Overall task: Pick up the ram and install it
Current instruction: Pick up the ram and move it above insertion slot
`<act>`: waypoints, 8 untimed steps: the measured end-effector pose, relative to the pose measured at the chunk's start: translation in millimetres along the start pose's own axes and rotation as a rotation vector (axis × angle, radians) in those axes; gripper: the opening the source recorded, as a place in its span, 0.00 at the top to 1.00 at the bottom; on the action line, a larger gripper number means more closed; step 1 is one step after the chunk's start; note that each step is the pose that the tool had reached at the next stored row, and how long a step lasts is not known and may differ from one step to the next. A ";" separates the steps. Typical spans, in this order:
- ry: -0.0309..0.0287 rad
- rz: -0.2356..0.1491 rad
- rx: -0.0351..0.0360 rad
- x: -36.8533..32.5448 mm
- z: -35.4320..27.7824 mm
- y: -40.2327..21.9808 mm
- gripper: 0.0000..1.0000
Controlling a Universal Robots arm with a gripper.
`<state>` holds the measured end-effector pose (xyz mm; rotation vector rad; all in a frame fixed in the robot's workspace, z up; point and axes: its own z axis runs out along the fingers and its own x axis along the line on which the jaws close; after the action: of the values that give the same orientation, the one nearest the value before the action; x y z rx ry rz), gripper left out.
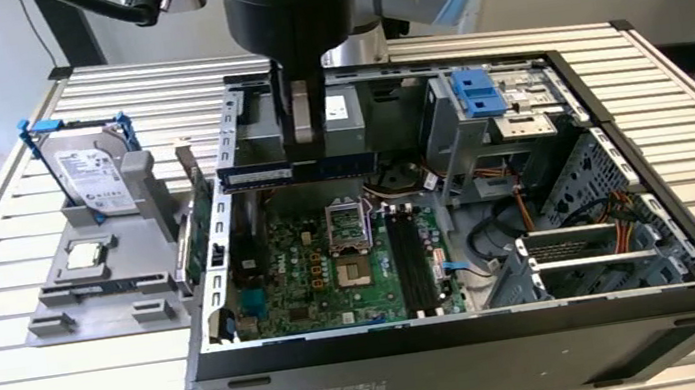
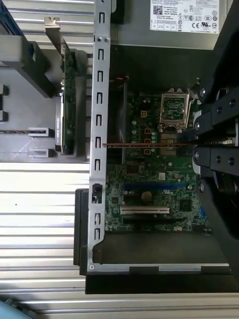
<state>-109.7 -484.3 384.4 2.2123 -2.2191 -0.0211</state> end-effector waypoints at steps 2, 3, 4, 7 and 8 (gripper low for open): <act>0.0000 0.000 0.0000 0.0 0.0 -3.4 1.00; 0.0000 0.000 0.0000 0.0 -0.1 -5.1 1.00; 0.0000 0.000 0.0000 0.0 -0.1 -6.8 1.00; 0.0001 0.000 0.0000 0.0 -0.2 -12.0 1.00; 0.0001 0.000 0.0000 0.0 -0.2 -13.6 1.00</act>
<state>-96.1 -484.3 384.3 2.2123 -2.2191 -0.0211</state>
